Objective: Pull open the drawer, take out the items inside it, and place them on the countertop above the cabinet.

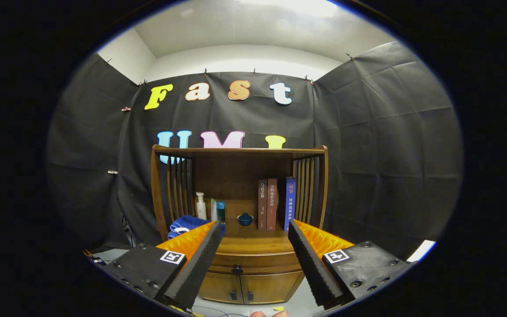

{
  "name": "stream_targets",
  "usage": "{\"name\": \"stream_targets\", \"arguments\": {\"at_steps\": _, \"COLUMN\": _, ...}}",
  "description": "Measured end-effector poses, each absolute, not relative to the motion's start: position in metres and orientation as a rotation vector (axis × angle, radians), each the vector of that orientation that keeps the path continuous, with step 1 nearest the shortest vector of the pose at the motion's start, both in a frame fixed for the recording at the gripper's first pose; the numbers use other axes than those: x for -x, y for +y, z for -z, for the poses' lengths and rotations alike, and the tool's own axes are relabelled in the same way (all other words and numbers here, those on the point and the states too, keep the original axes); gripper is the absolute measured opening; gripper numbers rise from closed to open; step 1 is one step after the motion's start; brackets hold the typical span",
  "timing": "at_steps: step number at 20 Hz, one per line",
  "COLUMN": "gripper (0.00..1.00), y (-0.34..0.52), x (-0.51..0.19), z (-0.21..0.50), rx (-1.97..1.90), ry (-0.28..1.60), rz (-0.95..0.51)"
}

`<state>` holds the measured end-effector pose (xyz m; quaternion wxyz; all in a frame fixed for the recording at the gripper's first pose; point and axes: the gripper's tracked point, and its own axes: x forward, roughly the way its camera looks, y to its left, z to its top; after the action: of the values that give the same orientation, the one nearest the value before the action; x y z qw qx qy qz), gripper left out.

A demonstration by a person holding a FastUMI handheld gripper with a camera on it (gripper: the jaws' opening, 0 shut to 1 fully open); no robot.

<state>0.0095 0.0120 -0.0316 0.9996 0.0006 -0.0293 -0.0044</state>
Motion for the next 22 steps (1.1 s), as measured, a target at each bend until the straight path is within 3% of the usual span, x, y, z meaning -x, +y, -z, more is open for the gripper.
{"name": "stream_targets", "arguments": {"at_steps": 11, "gripper": 0.99, "y": 0.024, "x": -0.069, "z": 0.162, "rx": -0.028, "ry": -0.066, "rz": 0.011}}
{"name": "stream_targets", "arguments": {"at_steps": 22, "gripper": 1.00, "y": 0.041, "x": -0.147, "z": 0.315, "rx": -0.024, "ry": 0.146, "rz": 0.008}}
